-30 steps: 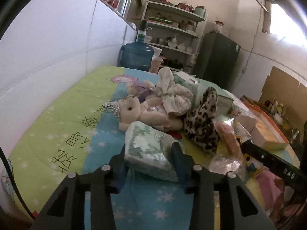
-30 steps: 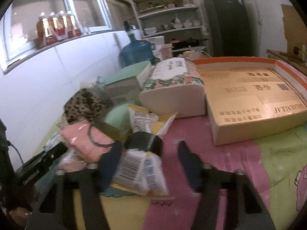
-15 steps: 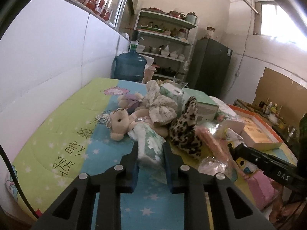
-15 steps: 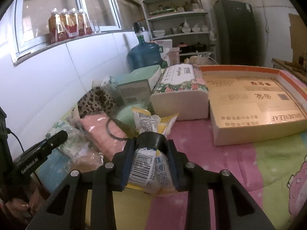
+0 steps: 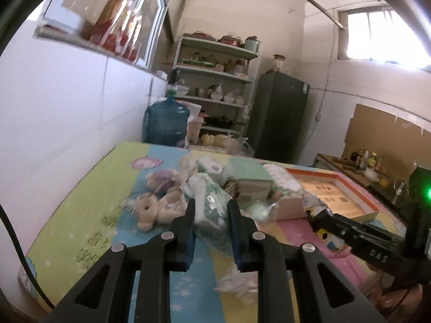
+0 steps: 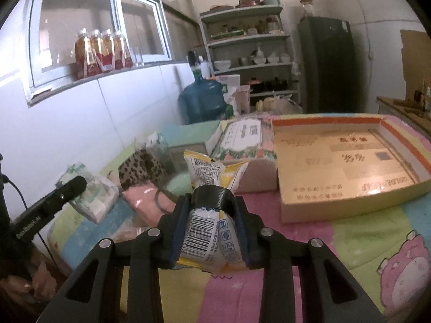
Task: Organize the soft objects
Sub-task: 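Carry both held packs over the cardboard tray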
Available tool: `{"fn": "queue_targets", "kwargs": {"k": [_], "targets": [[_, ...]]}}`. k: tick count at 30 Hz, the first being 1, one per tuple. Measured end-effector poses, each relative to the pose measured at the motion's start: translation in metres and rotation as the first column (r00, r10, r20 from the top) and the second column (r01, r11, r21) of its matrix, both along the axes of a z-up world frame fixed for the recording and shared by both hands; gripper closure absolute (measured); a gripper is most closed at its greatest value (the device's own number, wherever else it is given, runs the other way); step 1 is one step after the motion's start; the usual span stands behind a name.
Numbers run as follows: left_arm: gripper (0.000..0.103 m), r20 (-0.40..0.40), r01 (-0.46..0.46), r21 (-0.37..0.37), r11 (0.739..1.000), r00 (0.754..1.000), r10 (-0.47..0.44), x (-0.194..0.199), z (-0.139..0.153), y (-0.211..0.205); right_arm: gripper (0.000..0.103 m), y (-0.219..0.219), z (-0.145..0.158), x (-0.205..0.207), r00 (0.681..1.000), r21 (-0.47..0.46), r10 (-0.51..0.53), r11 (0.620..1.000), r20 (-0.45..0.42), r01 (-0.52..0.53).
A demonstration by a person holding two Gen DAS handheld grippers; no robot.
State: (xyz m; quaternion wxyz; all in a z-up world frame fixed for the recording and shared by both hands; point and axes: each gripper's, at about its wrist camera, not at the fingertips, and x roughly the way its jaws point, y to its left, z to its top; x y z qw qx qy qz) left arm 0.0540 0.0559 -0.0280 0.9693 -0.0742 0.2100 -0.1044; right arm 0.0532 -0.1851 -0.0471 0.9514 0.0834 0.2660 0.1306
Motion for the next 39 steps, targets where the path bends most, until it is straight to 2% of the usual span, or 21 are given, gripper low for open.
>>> {"fn": "queue_targets", "kwargs": {"k": [11,26,32,39], "targets": [[0.081,0.046,0.13,-0.019,0.991,0.991,-0.129,0.01,0.027,-0.059,0.068,-0.036,0.019,-0.01,0.996,-0.011,-0.063,0.998,0.06,0.063],[0.081,0.072,0.284,-0.064,0.957,0.957,-0.279,0.039,0.042,-0.159,0.068,-0.119,0.04,-0.014,0.968,-0.046,-0.212,0.975,0.133,0.22],[0.081,0.042,0.317,-0.069,0.946,0.948,-0.314,0.06,0.038,-0.198,0.068,-0.154,0.044,-0.003,0.953,-0.067,-0.266,0.958,0.146,0.278],[0.081,-0.035,0.316,-0.083,0.945,0.947,-0.32,0.094,0.024,-0.236,0.068,-0.19,0.039,0.019,0.948,-0.075,-0.294,0.95,0.119,0.304]]}}
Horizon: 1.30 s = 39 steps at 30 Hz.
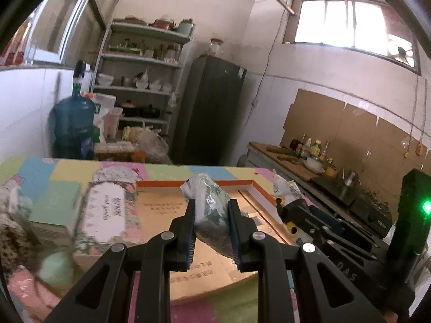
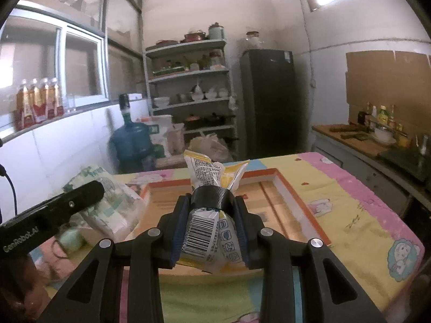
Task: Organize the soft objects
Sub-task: 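Carry both held packs over the cardboard tray, then open the left tool to drop the wipe pack while the right tool releases the snack bag into the tray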
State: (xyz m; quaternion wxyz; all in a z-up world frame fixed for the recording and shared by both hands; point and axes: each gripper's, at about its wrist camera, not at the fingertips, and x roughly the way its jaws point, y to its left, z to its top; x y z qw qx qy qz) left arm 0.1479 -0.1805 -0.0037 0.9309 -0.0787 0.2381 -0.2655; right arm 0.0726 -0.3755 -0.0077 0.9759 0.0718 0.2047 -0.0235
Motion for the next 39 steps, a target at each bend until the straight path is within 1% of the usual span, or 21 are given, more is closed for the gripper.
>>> {"fn": "queue_targets", "kwargs": {"k": [7,15,24,29,34,39], "targets": [[0.081,-0.115,0.013,-0.007,1.0,0.993,-0.014,0.031,-0.024,-0.024,0.068,-0.026,-0.019,0.025,0.998,0.032,0.003,0.999,-0.061,-0.001],[0.081,-0.189,0.017,-0.006,1.0,0.982,-0.017,0.047,-0.044,-0.043,0.068,-0.039,-0.038,0.043,0.994,0.058,0.008,0.998,-0.112,-0.001],[0.081,-0.212,-0.004,0.053,0.999,0.977,0.015,0.055,-0.056,-0.058,0.068,-0.052,-0.052,0.054,0.987,0.071,0.014,0.997,-0.158,-0.003],[0.081,-0.248,0.005,0.054,0.999,0.969,0.008,0.06,-0.062,-0.063,0.068,-0.051,-0.057,0.06,0.983,0.074,0.03,0.997,-0.178,-0.017],[0.08,-0.266,0.0,0.052,0.999,0.964,0.014,0.063,-0.068,-0.064,0.068,-0.053,-0.06,0.064,0.98,0.077,0.039,0.997,-0.193,-0.024],[0.077,-0.259,-0.021,0.068,0.997,0.965,0.038,0.061,-0.07,-0.063,0.068,-0.053,-0.064,0.069,0.976,0.087,0.048,0.996,-0.214,-0.03]]}}
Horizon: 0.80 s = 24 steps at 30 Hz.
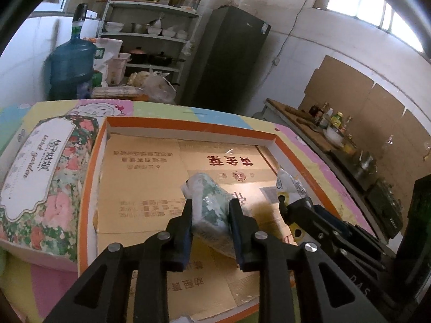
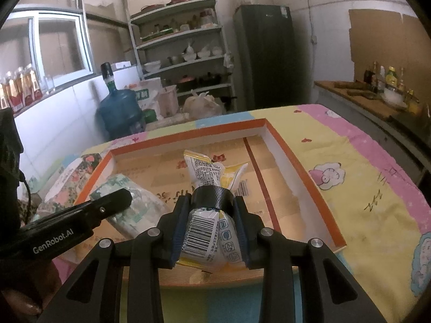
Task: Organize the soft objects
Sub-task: 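Open the left tool to drop the wipe pack while the right tool releases the snack bag into the tray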
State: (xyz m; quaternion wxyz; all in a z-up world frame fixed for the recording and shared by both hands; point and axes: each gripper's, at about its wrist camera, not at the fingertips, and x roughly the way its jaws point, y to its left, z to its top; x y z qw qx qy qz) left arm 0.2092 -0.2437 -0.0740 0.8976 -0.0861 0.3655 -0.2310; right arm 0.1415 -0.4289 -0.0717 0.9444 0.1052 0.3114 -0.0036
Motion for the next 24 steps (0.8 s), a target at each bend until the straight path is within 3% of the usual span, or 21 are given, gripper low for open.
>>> {"fn": "queue_targets", "kwargs": {"k": [6,12,20,24], "targets": [[0.05,0.036,-0.031,0.013,0.999,0.999,0.03,-0.003,0.006,0.002,0.068,0.0,0.0,-0.001,1.0,0.006,0.007,1.0,0.005,-0.007],[0.049,0.044,-0.044,0.034,0.998,0.998,0.043,-0.005,0.01,0.006,0.067,0.001,0.0,-0.003,1.0,0.005,0.007,1.0,0.012,-0.007],[0.046,0.147,-0.043,0.073,0.996,0.989,0.032,-0.026,0.031,0.01,0.066,0.006,0.007,-0.012,0.999,0.012,-0.01,1.0,0.034,0.01],[0.037,0.231,-0.052,0.079,0.996,0.972,0.032,-0.045,0.047,0.019,0.051,0.015,0.016,-0.027,0.997,0.006,-0.02,1.0,0.074,0.02]]}}
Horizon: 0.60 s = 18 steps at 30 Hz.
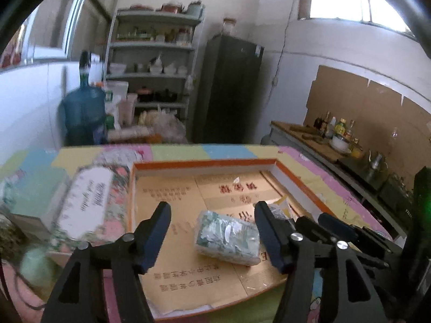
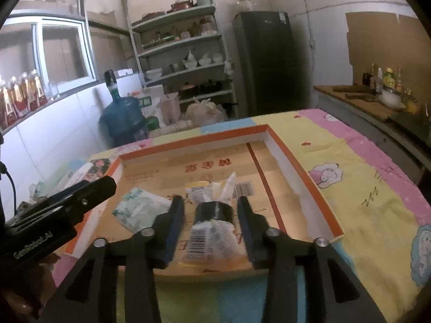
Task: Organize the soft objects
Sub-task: 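Open the left tool to drop the wipe pack while the right tool releases the snack bag into the tray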
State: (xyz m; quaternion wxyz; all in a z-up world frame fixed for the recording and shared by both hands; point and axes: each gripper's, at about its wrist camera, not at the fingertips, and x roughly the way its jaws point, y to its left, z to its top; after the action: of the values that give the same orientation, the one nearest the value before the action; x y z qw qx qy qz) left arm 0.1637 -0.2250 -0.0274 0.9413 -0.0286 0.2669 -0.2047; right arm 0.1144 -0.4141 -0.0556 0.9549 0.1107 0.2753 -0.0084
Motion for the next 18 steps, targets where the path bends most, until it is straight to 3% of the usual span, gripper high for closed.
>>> {"fn": "queue_targets", "kwargs": {"k": [5,18], "targets": [[0.036,0.06,0.003,0.017,1.0,0.998,-0.004,-0.02,0.015,0.012,0.044,0.016,0.007,-0.018,0.999,-0.015,-0.013,1.0,0.032,0.013],[0.036,0.069,-0.096,0.041,0.995,0.993,0.093,-0.052,0.027,0.059,0.042,0.044,0.019,-0.044,0.998,0.009,0.004,1.0,0.058,-0.005]]}}
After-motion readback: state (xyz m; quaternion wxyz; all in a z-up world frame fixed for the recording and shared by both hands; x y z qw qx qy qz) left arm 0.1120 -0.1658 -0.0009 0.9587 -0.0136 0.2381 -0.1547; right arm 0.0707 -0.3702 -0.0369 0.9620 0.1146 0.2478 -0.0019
